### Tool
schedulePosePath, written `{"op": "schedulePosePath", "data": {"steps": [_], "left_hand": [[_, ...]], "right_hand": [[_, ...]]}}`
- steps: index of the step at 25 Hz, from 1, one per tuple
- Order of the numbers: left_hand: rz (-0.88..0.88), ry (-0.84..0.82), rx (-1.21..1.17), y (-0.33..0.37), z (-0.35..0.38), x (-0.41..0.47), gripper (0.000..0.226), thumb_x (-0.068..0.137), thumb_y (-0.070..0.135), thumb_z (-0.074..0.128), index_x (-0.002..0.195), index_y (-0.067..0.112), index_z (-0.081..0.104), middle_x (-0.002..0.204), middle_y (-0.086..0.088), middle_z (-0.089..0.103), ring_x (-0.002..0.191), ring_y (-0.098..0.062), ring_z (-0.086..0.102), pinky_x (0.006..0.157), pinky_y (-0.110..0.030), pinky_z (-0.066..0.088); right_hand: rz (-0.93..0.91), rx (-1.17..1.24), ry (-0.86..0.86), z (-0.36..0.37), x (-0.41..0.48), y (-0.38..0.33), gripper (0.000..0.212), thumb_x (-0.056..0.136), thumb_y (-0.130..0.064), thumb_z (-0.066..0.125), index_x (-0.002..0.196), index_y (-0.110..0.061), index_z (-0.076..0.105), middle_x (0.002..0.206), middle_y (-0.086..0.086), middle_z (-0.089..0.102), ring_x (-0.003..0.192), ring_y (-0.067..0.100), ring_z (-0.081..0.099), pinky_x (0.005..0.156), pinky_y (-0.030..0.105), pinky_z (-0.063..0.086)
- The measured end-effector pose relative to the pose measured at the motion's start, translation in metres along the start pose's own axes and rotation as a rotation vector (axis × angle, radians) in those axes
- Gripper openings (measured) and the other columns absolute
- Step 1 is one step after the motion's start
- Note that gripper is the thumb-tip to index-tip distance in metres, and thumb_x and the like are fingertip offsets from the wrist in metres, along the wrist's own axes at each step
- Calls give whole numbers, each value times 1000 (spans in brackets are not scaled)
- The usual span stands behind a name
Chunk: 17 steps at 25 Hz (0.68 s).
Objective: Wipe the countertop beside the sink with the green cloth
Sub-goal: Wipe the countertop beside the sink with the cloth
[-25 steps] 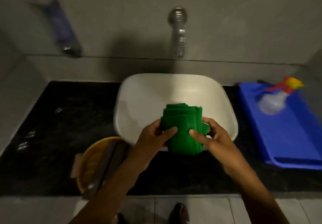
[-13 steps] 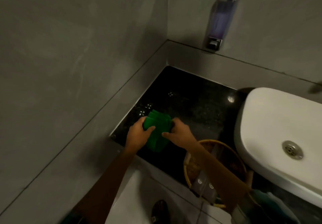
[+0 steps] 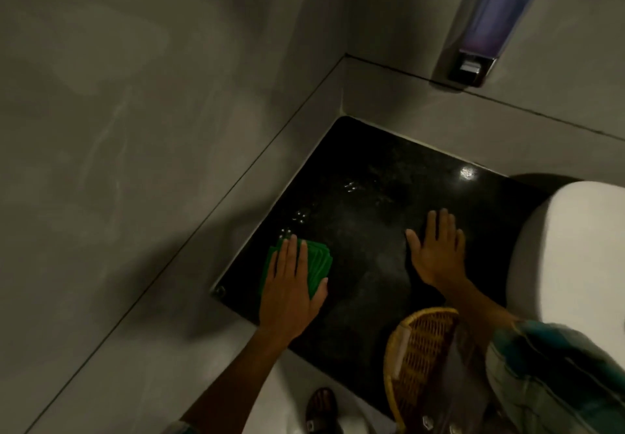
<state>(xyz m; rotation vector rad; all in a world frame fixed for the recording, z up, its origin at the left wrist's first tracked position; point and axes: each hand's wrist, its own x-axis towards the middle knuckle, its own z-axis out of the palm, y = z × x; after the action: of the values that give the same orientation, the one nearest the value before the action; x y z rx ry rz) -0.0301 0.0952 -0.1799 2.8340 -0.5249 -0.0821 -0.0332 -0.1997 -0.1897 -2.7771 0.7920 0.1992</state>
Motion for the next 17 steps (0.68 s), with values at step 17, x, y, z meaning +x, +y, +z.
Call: {"op": "schedulePosePath", "data": {"steps": [17], "left_hand": [[220,-43,61,84,20,266,64,92,45,41,148,15,30,158,-18,27,145,-35,23,118,-48,17]], "right_hand": [[-25,-40,291,11,11,0,63,96,-51,25,146,-12,31,155,10,32,146,21,21,117,40,9]]}}
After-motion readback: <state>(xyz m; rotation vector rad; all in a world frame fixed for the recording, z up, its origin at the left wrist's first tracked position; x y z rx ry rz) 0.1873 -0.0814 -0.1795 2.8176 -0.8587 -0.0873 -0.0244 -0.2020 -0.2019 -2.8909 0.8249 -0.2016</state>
